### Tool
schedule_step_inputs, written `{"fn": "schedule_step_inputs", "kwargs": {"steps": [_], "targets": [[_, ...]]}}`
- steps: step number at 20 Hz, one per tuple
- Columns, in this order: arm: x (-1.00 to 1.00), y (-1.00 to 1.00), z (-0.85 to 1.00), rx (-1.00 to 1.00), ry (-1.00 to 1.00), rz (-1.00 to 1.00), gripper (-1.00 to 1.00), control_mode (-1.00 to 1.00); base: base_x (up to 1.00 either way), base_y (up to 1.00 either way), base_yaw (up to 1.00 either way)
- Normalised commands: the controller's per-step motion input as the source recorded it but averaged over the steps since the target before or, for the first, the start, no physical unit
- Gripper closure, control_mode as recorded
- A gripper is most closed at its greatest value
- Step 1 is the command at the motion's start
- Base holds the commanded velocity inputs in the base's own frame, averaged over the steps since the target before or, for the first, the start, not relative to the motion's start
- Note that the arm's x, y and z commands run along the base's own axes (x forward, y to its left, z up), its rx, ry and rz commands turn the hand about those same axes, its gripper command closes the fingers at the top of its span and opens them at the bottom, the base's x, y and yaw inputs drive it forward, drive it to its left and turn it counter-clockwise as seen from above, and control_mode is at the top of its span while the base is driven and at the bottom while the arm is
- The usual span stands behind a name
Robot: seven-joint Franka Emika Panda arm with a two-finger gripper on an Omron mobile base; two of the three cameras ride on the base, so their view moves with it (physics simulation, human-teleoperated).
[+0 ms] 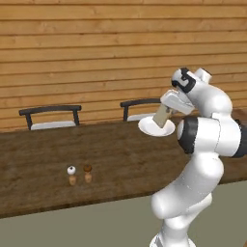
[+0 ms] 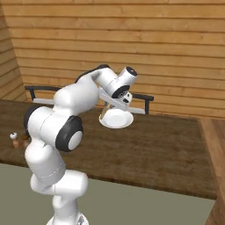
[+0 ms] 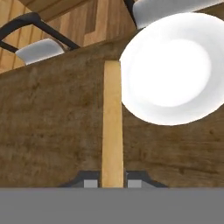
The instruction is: Start the toaster. Once the lever pops up, take the bread to the plate on the dining counter.
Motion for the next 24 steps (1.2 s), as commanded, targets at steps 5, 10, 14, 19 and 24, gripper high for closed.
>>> {"fn": "schedule_step_inputs", "kwargs": {"steps": [5, 10, 14, 19, 24], "targets": [[0.64, -0.01, -0.07, -0.01, 0.00, 0.04, 1.00, -1.00, 0.00, 0.00, 0.00], [0.84, -0.03, -0.24, 0.00, 0.00, 0.05, 1.00, -1.00, 0.00, 0.00, 0.00], [0.82, -0.07, -0.28, 0.00, 0.00, 0.06, 1.00, -1.00, 0.00, 0.00, 0.00], [0.49, -0.18, -0.39, 0.00, 0.00, 0.06, 1.00, -1.00, 0.00, 0.00, 0.00], [0.00, -0.20, -0.47, 0.00, 0.03, 0.09, 1.00, -1.00, 0.00, 0.00, 0.00]]}}
